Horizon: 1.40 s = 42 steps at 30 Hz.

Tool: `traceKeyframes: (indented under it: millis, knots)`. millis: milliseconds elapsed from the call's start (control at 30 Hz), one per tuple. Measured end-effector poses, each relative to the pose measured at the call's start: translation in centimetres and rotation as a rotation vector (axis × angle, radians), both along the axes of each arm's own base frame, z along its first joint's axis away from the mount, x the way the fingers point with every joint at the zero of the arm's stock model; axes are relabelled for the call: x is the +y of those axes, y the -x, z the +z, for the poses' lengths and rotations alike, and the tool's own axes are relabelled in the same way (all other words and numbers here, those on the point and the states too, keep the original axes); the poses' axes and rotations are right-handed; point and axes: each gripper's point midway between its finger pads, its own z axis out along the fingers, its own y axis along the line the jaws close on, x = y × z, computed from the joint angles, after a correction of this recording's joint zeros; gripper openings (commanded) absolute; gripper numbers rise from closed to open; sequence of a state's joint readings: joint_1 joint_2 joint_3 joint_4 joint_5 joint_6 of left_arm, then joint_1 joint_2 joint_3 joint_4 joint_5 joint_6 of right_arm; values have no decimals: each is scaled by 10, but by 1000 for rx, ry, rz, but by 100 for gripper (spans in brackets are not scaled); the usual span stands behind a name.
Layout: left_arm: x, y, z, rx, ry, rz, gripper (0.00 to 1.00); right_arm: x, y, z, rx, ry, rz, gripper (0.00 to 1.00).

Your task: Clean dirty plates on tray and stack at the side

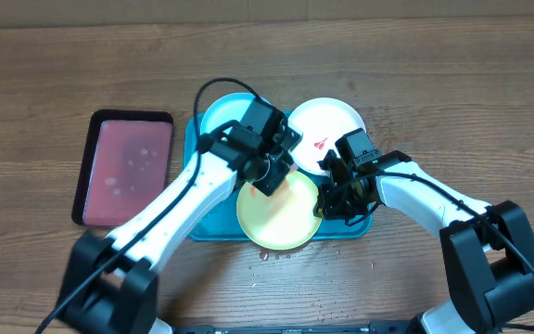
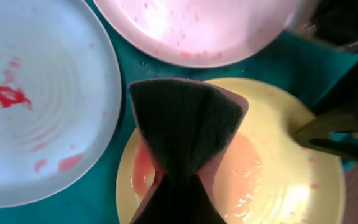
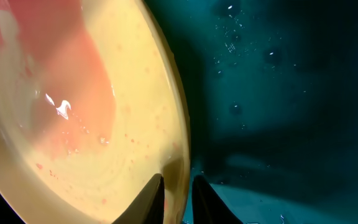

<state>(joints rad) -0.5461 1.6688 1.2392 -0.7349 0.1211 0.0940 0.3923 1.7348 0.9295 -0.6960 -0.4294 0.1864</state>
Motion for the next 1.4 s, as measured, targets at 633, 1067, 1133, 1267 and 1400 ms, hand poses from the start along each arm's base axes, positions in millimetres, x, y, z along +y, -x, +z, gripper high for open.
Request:
traceKeyframes:
  millis: [633,1067,1133,1267,1400]
  knots:
    - [200,-36,60,-33,95,634,4,-5,-24,24,-103,55,-12,4]
    - [281,-28,-3,113,57,815,4,-29,-88,98,-445,404,-45,4]
    - [288,-30,-16,135,42,829,4,-28,-89,102,-487,464,-34,4]
    - [294,-31,-41,182,-2,838,4,-22,-87,111,-596,602,-1,4]
    - [298,-32,-60,212,-26,842,4,-12,-87,127,-726,713,22,4]
